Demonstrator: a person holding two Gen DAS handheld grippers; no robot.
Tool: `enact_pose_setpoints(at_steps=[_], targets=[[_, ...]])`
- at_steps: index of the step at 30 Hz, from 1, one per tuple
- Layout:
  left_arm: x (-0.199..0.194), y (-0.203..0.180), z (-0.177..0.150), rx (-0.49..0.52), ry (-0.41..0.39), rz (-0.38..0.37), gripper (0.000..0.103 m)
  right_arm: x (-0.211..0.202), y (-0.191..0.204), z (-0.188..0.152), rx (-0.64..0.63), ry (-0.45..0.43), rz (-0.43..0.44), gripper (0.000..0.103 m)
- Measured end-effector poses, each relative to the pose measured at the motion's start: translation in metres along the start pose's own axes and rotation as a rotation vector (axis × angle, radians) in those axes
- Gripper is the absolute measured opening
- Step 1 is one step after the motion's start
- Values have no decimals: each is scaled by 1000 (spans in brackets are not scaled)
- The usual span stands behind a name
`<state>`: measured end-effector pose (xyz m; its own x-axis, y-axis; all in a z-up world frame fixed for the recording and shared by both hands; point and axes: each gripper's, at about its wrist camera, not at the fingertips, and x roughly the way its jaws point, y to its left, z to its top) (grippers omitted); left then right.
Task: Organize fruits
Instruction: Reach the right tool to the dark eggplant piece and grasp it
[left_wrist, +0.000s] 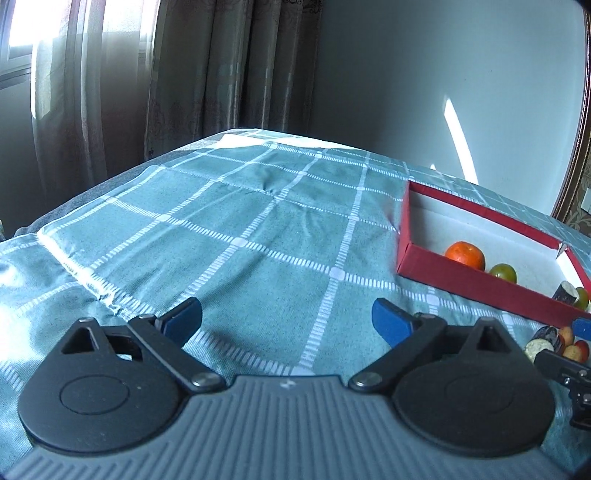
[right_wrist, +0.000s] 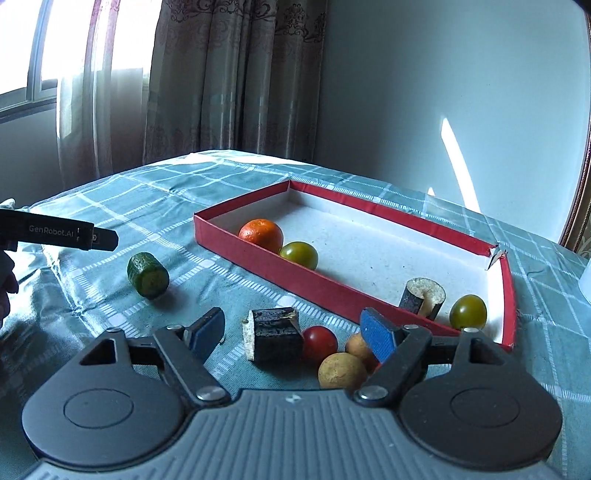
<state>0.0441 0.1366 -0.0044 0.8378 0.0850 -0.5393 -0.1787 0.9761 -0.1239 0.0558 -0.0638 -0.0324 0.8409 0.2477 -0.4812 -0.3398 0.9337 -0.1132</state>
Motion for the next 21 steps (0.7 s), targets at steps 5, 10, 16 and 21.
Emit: enact_pose_setpoints(at_steps=[5,10,16,21], targets=[[3,-1,-1,9,21,-1,98,7,5,2,-28,21,-6,60],[9,-1,0,8,57,28,100,10,7,4,-37,22,-7,58],[11,-2,-1,19,63,35,101,5,5,4,-32,1,5,44],[11,-1,-1,11,62,29,101,2,5,2,-28,-17,2,44]])
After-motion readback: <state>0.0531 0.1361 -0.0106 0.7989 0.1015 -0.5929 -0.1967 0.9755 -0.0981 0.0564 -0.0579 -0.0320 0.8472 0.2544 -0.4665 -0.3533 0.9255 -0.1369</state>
